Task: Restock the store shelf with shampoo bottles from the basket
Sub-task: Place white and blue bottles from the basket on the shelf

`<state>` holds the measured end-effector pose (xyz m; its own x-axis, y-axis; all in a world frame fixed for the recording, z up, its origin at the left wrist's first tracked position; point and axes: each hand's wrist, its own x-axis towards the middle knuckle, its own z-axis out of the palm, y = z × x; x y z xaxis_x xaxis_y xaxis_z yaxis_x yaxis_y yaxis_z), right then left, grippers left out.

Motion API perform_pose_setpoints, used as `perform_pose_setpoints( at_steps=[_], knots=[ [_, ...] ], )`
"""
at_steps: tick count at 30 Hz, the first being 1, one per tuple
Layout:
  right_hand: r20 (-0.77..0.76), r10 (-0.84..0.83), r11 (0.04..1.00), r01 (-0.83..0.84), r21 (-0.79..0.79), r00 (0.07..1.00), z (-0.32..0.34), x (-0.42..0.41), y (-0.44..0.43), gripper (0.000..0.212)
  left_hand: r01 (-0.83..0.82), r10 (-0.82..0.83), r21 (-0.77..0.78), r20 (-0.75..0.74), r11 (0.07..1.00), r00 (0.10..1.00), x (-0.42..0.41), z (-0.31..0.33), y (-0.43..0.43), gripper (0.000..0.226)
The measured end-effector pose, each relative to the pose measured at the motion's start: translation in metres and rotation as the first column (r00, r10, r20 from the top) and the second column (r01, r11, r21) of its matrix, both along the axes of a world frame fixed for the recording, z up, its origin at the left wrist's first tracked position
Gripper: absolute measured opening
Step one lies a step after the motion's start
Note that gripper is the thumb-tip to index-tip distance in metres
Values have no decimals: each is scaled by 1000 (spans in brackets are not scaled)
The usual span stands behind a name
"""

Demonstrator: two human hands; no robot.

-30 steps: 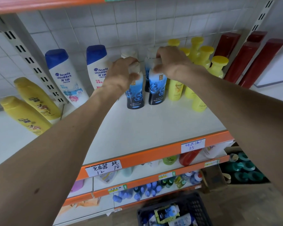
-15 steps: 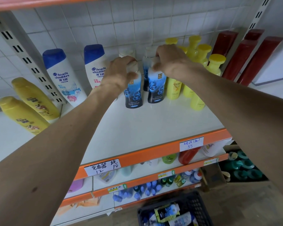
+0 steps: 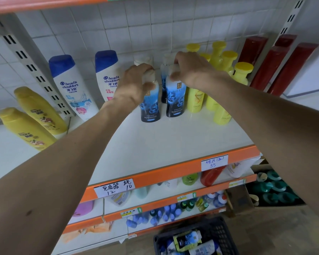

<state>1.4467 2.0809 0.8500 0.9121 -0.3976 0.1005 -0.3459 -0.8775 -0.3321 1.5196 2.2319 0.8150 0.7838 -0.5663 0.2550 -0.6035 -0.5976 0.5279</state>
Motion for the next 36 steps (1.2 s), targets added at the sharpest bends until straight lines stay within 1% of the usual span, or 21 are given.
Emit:
perform_pose_setpoints(
  at_steps=[4,7,10,13,18,21,25,26,29,30,32,33,36],
  knots=[
    [-3,18,1000,-18,-15,1000,1,-1,-2,48,-16,16,-31,5,999,1000,3,0,3,40],
    [-10,18,1000,-18,-24,1000,-1,1,-3,46,-14,15,-23,26,1000,1000,3,0,3,38],
    [-4,7,999,-7,-34,1000,-3,3,-3,45,-2,2,-12,34,1000,999,1,-1,0,39],
    [9,-3,999,3,-54,1000,-5,3,-3,45,-2,2,-24,11,1000,1000,1,-1,0,41],
    [35,-23,997,26,-74,999,-9,-1,-1,51,-10,10,-15,16,1000,1000,-1,2,-1,46],
    [79,-40,994,48,-99,996,-9,-4,0,58,2,-1,-12,17,1000,1000,-3,2,1,52],
    [196,-31,986,62,-153,980,-11,-17,-3,54,-9,9,-62,0,998,1000,-6,6,6,68],
    [235,-19,982,63,-178,972,-12,-22,-4,51,-24,26,-70,26,997,999,-9,9,7,70],
    [351,56,930,79,-359,935,-20,-38,-5,43,-65,79,-79,191,995,978,-24,14,15,65],
    [371,55,914,102,-393,927,-22,-45,-5,42,-74,92,-84,249,994,964,-32,14,19,61],
    [338,37,905,112,-411,941,-25,-62,-1,39,-92,110,-69,340,993,934,-51,11,25,54],
    [320,44,911,94,-402,946,-27,-73,1,37,-107,119,-53,351,993,929,-61,10,28,52],
    [297,125,924,-2,-382,947,-37,-107,4,35,-146,143,-15,322,989,936,-96,3,33,44]
  ],
)
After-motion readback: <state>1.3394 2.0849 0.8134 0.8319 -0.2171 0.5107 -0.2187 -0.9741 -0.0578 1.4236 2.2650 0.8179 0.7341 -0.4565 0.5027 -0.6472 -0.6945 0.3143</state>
